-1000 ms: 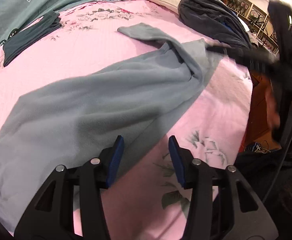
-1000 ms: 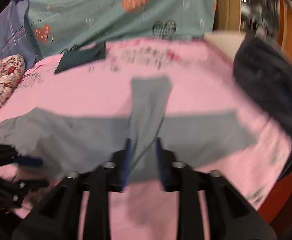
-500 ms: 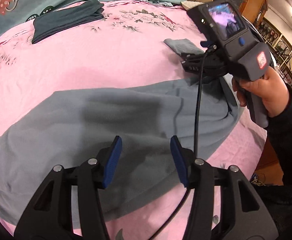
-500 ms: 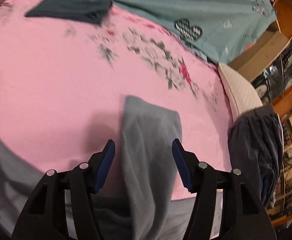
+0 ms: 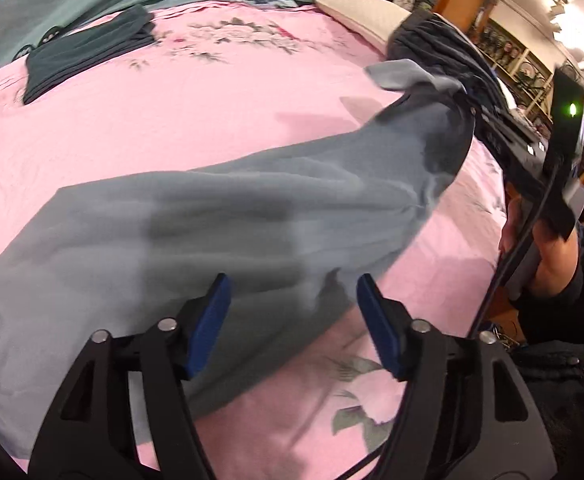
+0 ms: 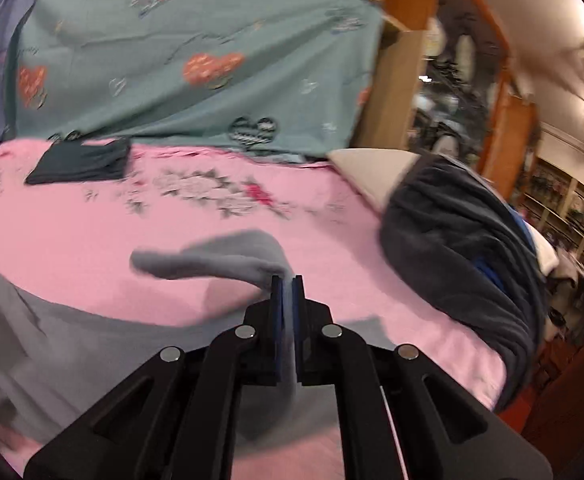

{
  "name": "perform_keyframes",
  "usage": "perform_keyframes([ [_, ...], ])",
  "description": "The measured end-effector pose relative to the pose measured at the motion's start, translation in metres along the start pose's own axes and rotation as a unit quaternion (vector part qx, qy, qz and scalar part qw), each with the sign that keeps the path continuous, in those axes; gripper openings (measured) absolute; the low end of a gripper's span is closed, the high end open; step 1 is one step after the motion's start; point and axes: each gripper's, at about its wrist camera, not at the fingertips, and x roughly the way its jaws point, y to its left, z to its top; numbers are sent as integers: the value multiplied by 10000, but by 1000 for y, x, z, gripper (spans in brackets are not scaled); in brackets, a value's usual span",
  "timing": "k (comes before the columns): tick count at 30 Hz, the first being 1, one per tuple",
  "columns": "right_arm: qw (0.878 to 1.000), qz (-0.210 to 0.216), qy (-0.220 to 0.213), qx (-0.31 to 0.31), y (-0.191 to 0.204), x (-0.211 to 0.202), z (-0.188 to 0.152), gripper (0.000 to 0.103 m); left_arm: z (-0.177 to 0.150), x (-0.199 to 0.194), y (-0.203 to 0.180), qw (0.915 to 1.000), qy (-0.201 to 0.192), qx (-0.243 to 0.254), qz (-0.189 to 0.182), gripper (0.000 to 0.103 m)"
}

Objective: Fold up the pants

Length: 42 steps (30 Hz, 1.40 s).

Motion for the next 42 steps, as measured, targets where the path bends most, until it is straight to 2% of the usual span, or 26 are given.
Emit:
perform_keyframes([
  [2,9988,-31,435,242,-19,8,-17,5,2,6,-8,9999,31,104,-31,68],
  [4,9927,106,1081,516,-33,30,-29,6,3,11,-13,9999,94,125,-66,68],
  [5,9893,139,1313,620,-39,38,-32,13,3,14,-14,9998,138,120,-64,67],
  [6,9883,48,1413,579,-39,42,-33,28,2,14,-16,9998,172,113,-57,67],
  [7,9886,-76,1411,527,-39,41,-32,38,-1,14,-17,9997,209,112,-25,67],
  [8,9898,-253,1331,447,-39,36,-31,53,-1,14,-17,9997,235,112,10,68],
  [11,9931,-683,944,96,-35,23,-25,55,-4,16,-13,9993,320,116,119,68],
  [14,9949,-591,663,-474,-21,16,-23,57,-8,17,-11,9989,388,174,204,68],
  [17,9880,-356,772,-1289,0,28,-20,57,-8,16,-9,9988,401,186,220,68],
  [18,9832,-188,818,-1624,9,30,-21,57,-8,16,-8,9988,401,174,221,68],
  [20,9730,-142,760,-2175,25,30,-23,57,-9,15,-7,9988,391,171,229,68],
  [22,9634,-249,704,-2573,36,29,-25,57,-9,15,-6,9990,372,151,214,68],
  [25,9535,-436,1122,-2764,39,48,-30,57,-9,15,-4,9991,347,119,197,68],
  [26,9545,-436,1276,-2661,34,57,-30,42,-9,15,-4,9992,344,109,196,68],
  [27,9563,-422,1410,-2526,29,65,-30,13,-8,15,-4,9992,344,102,194,68],
  [29,9651,-211,1652,-2021,12,73,-29,10,-8,15,-4,9992,346,100,185,68],
  [31,9726,-193,1527,-1745,4,69,-29,10,-8,15,-3,9992,346,108,177,68],
  [33,9827,-102,1286,-1326,-8,62,-24,10,-8,15,-3,9992,335,115,170,68],
  [36,9966,195,607,-525,-30,45,-16,9,-8,16,-2,9994,302,99,145,68],
  [38,9985,515,170,-8,-47,36,-12,8,-8,16,0,9995,292,84,123,68],
  [40,9951,931,72,328,-54,33,-5,8,-7,16,0,9995,283,77,116,68],
  [41,9941,1001,55,422,-58,35,-1,8,-7,16,0,9995,277,79,118,68],
  [42,9949,867,263,436,-58,41,3,7,-6,16,-1,9995,283,75,125,69],
])
